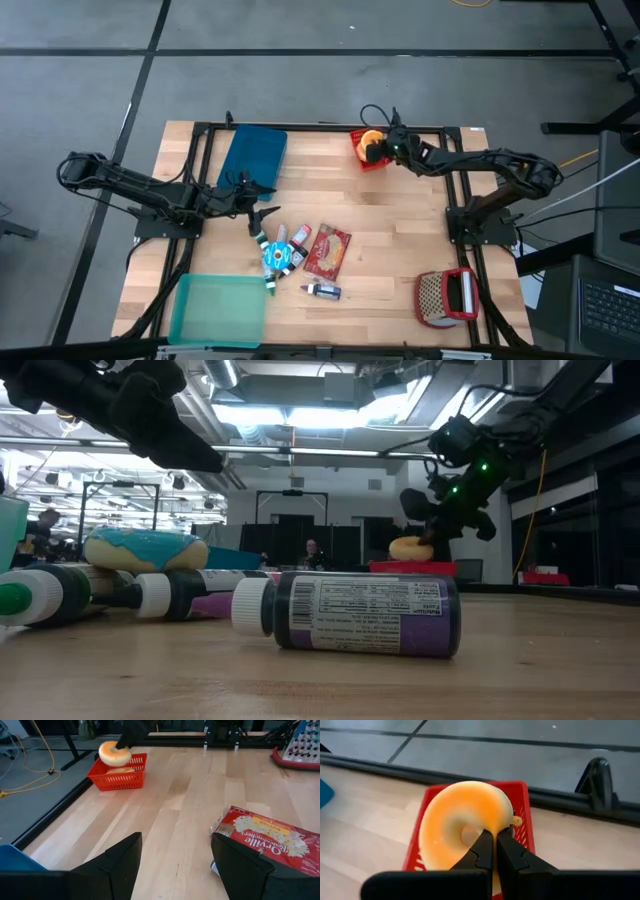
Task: Pick & Place Food Item
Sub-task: Put the orange donut into the red bin
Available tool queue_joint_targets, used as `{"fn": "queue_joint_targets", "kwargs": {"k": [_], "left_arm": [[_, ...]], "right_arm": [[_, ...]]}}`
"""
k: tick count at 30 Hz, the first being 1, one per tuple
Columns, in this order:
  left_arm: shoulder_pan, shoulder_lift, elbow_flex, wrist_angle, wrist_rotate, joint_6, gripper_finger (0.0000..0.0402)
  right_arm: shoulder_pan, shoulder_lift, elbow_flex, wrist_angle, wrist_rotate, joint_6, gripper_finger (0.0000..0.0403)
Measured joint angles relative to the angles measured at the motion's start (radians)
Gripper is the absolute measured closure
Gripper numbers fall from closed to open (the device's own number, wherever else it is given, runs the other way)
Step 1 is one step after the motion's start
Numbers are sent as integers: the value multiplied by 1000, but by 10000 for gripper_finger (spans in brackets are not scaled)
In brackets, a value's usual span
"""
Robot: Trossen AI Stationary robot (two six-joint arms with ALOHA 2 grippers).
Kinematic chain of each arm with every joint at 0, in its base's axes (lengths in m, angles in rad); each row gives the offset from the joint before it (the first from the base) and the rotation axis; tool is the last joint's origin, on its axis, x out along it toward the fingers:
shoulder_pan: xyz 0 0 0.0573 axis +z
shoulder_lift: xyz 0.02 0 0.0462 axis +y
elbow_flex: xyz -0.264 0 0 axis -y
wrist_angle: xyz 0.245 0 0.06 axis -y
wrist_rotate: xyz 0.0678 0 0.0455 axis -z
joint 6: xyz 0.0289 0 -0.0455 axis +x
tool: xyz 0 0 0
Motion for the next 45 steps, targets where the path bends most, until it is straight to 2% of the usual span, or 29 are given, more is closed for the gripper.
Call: {"fn": "queue_joint_targets", "kwargs": {"k": [7,15,22,29,39,45], "left_arm": [[0,0,0,5,10,-1,167],[0,0,0,5,14,-2,167],[0,0,0,5,17,-9,167],[0,0,0,5,17,-11,167],[0,0,0,4,20,6,167],[0,0,0,4,23,8,167]], "right_arm": [[0,66,0,36,-7,16,399],[-4,77,4,161,-85,0,399],[-4,77,76,60,-98,-14,399],[-4,96,81,-14,-111,-9,399],[-26,221,85,22,-188,21,399],[-26,228,83,61,-196,18,398]]}}
